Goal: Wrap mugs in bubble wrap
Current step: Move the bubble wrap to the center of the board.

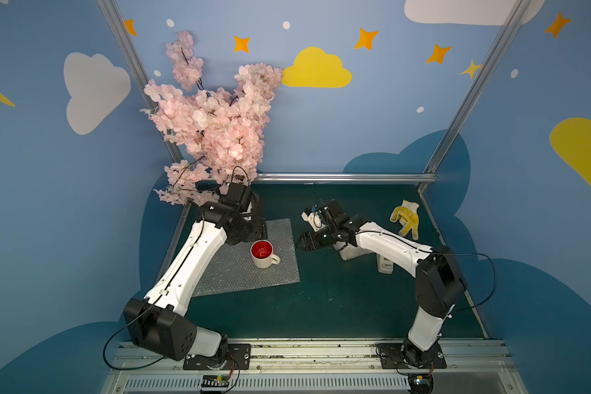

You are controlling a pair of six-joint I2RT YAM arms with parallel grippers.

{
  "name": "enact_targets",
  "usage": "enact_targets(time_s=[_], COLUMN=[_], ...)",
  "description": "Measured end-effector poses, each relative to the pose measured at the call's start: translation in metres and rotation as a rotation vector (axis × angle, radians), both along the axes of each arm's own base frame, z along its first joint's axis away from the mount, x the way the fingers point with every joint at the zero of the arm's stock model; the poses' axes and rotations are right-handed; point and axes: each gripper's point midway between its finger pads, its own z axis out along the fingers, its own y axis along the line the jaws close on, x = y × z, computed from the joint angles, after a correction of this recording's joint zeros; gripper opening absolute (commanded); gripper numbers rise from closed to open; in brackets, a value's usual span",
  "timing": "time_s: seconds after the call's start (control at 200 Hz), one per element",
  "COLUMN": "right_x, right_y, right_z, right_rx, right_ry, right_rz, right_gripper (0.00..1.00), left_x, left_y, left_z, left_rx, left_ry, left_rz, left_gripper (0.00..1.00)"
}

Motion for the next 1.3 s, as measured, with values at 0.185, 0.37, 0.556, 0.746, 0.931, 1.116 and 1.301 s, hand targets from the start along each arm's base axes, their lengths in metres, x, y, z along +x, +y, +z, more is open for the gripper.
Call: enact_targets(time_s=[0.185,0.37,0.556,0.746,0.931,1.116,1.301], right_x=[-0.006,0.001,0.002,0.011,0.010,0.007,0.003], right_y=[0.013,0.025,0.027,0.037,0.045,0.049,0.049], right_z=[-0.020,-0.068,-0.105,-0.099,-0.107,-0.109,-0.111], right_rx=[-0.053,-0.200,-0.303,-0.305,-0.320,-0.324,-0.336], right_ry=[0.022,0.016,0.009,-0.032,-0.030,-0.031,-0.029], right_rz=[-0.012,-0.053,-0.078,-0.091,-0.101,-0.114,-0.139], right_gripper=[0.72,0.68,0.67,0.61,0.51,0.29,0.07], left_x=[-0.016,-0.024,-0.030,-0.034,-0.036,-0.036,-0.036], left_y=[0.033,0.050,0.054,0.056,0.057,0.057,0.055], left_z=[-0.022,-0.025,-0.017,-0.020,-0.019,-0.018,-0.018], left_rx=[0.007,-0.003,-0.027,-0.037,-0.048,-0.050,-0.058], left_ry=[0.046,0.051,0.022,0.028,0.028,0.024,0.024], left_rz=[0.085,0.136,0.144,0.141,0.141,0.134,0.128], left_gripper=[0.81,0.81,0.81,0.81,0.81,0.81,0.81])
